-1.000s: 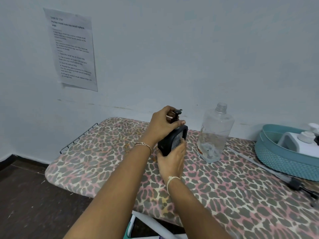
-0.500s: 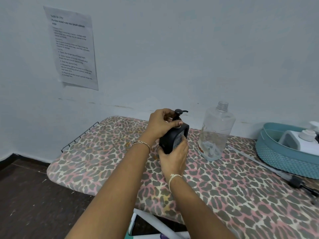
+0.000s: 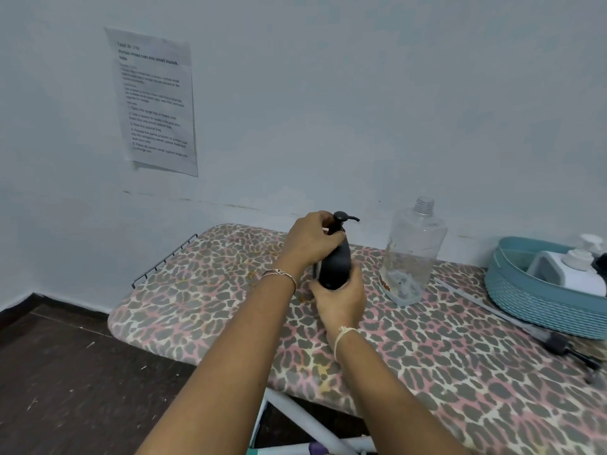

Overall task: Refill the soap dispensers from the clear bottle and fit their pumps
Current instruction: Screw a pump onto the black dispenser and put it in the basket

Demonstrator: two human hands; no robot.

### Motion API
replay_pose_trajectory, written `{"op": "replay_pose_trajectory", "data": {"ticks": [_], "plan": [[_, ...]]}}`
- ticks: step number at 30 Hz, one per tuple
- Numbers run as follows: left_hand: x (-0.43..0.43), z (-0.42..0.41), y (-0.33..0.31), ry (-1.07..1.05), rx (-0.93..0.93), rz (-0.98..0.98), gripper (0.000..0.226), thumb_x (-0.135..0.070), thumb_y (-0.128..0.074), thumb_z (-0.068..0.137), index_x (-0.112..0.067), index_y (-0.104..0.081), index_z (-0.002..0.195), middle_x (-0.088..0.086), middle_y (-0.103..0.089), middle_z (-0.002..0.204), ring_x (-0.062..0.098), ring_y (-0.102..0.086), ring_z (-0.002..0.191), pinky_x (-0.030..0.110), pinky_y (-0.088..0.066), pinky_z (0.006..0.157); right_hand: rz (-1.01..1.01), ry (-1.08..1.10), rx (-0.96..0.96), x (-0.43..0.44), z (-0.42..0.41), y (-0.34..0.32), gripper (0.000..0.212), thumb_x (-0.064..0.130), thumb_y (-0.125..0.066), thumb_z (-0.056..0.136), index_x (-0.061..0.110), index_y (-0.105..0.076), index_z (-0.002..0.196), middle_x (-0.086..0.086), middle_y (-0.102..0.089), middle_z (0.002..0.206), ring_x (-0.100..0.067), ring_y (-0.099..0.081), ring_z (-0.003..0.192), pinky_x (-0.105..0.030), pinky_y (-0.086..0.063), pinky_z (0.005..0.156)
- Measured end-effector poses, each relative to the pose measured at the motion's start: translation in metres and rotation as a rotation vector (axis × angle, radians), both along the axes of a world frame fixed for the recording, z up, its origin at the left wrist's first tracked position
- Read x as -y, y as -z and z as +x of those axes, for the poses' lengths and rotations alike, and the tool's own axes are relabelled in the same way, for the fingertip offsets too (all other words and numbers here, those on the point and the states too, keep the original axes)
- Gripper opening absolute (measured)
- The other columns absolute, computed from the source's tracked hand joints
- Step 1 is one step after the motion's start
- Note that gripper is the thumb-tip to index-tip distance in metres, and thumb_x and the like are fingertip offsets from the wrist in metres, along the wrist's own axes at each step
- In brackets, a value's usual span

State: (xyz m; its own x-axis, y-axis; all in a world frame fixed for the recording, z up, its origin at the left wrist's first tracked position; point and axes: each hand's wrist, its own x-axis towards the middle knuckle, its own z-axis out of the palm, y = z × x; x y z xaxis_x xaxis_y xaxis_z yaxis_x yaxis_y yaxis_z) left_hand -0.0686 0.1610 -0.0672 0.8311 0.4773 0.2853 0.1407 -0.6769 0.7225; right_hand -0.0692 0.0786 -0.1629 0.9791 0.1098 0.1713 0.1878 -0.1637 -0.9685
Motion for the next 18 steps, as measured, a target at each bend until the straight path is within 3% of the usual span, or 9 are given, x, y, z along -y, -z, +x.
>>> {"op": "replay_pose_trajectory", "data": {"ticks": [3, 6, 9, 14, 18], "plan": [[0.007, -0.004, 0.007, -0.066, 0.072, -0.058, 0.031, -0.031, -0.071, 0.083, -0.02, -0.065, 0.111, -0.009, -0.067, 0.11, 0.011, -0.062, 0.1, 0.029, -0.05, 0.085, 0.051, -0.026, -0.042, 0.011, 0.002, -0.011, 0.043, 0.026, -0.082, 0.068, 0.027, -0.056, 0.102, 0.012, -0.062, 0.088, -0.011, -0.061, 0.079, -0.021, -0.045, 0.062], [0.014, -0.009, 0.013, -0.113, 0.152, -0.087, 0.038, -0.035, -0.078, 0.078, -0.018, -0.065, 0.109, -0.01, -0.064, 0.102, 0.013, -0.062, 0.095, 0.03, -0.05, 0.083, 0.099, -0.119, -0.063, 0.026, 0.005, -0.018, 0.042, 0.028, -0.084, 0.069, 0.036, -0.051, 0.095, 0.021, -0.058, 0.086, -0.006, -0.061, 0.081, -0.024, -0.05, 0.07], [0.022, -0.016, 0.014, -0.115, 0.183, -0.076, 0.031, -0.033, -0.08, 0.076, -0.02, -0.067, 0.102, -0.013, -0.062, 0.095, 0.01, -0.061, 0.09, 0.029, -0.051, 0.081, 0.166, -0.217, -0.101, 0.045, 0.01, -0.019, 0.047, 0.013, -0.082, 0.07, 0.035, -0.052, 0.098, 0.015, -0.062, 0.094, -0.003, -0.062, 0.085, -0.026, -0.054, 0.077], [0.038, -0.029, 0.021, -0.035, 0.245, -0.193, 0.02, -0.022, -0.078, 0.077, -0.026, -0.065, 0.091, -0.02, -0.063, 0.085, -0.006, -0.058, 0.085, 0.006, -0.045, 0.07, 0.2, -0.386, -0.172, 0.081, 0.024, -0.021, 0.054, -0.008, -0.067, 0.078, 0.031, -0.047, 0.11, 0.007, -0.061, 0.103, -0.003, -0.062, 0.09, -0.02, -0.052, 0.071], [0.049, -0.029, 0.029, 0.0, 0.283, -0.277, 0.015, -0.018, -0.072, 0.077, -0.025, -0.067, 0.089, -0.013, -0.068, 0.087, 0.006, -0.066, 0.087, 0.021, -0.054, 0.076, 0.199, -0.444, -0.211, 0.092, 0.031, -0.019, 0.066, -0.009, -0.066, 0.077, 0.017, -0.046, 0.134, -0.005, -0.062, 0.119, -0.013, -0.064, 0.101, -0.021, -0.055, 0.072]]}}
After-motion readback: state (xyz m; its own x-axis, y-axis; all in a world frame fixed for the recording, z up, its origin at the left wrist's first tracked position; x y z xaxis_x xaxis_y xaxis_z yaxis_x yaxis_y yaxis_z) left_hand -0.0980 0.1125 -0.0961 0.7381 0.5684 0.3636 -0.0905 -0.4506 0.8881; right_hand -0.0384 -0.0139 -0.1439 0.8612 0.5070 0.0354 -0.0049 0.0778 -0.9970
